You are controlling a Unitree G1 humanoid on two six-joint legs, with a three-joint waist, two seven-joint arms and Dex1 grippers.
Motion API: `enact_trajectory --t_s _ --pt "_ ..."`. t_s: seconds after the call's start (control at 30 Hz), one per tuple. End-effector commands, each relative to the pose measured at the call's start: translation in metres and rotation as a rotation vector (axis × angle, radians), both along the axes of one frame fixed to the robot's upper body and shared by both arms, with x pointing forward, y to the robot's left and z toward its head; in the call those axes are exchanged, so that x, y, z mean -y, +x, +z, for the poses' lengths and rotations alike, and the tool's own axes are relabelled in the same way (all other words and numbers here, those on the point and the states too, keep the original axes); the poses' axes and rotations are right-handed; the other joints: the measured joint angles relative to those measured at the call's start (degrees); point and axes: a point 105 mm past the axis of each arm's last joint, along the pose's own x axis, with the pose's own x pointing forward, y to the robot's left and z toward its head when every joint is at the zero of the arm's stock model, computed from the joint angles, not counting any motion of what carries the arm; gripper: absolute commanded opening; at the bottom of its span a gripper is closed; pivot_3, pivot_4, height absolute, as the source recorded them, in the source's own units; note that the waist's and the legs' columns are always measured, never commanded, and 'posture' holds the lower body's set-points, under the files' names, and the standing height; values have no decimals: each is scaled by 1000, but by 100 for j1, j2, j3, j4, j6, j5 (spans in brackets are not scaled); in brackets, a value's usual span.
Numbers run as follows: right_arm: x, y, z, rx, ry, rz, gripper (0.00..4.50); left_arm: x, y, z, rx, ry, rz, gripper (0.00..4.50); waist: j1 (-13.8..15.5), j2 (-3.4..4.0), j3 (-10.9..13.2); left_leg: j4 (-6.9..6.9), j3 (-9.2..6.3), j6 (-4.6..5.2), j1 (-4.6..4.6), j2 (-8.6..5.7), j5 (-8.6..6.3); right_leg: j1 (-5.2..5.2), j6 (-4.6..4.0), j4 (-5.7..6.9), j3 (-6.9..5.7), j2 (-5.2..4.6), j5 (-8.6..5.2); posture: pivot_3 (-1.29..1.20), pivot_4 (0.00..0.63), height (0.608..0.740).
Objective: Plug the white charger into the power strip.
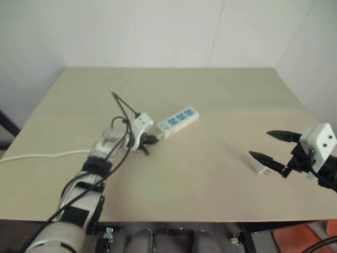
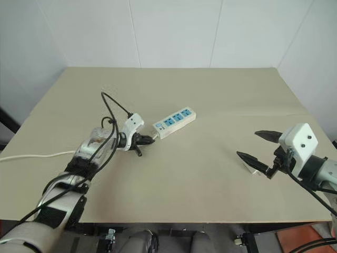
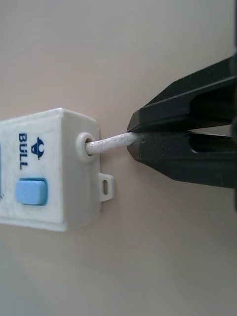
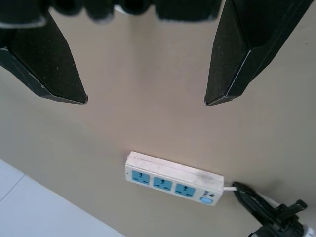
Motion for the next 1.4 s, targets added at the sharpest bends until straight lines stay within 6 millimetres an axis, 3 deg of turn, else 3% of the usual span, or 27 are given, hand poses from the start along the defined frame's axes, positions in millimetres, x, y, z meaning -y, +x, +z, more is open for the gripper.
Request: enact_trajectory --t_s 0.03,0.2,0.37,0.5,0.67,0.83,0.93,1.1,1.4 --pt "-3 -3 9 36 8 11 4500 -8 -50 7 80 15 -302 20 -55 2 -1 -1 0 0 0 2 0 -1 0 0 1 0 0 0 150 740" --pt "-4 -3 7 23 13 22 4500 -30 -88 1 99 38 -402 20 4 6 -2 -2 5 -2 4 11 0 1 -14 -2 16 3 9 0 150 740" --pt "-6 1 6 20 17 35 4500 -41 -82 -7 168 110 -352 1476 105 5 -2 6 3 -2 16 15 0 14 -14 -4 7 3 13 0 150 740" --pt "-7 1 7 19 16 42 4500 -36 -84 1 160 46 -369 2738 81 5 -2 2 6 -1 13 10 -1 10 -11 -5 9 3 12 0 150 740" --pt "-4 -2 6 11 6 33 4500 -49 -99 34 115 -71 -454 4433 33 5 -1 1 7 0 4 12 -1 0 -9 -3 8 6 10 0 150 740" --pt "-4 -3 6 14 15 28 4500 -35 -76 60 239 -236 -362 4487 72 6 -2 6 6 0 14 11 -1 14 -8 -3 7 6 10 0 150 740" --pt "-7 -1 7 25 29 30 4500 -14 -66 48 243 -286 -356 4487 91 6 -4 8 7 0 18 8 -1 20 -6 -4 7 6 11 0 150 740" --pt "-10 1 12 43 37 35 4500 14 -72 17 209 -291 -474 4487 36 5 -3 4 12 0 13 0 -1 11 -7 -5 10 8 11 0 150 740" --pt "-11 -2 13 46 46 34 4500 12 -71 -12 205 -241 -491 4487 44 4 -3 4 11 1 14 6 -2 11 -7 -5 10 8 12 0 150 740"
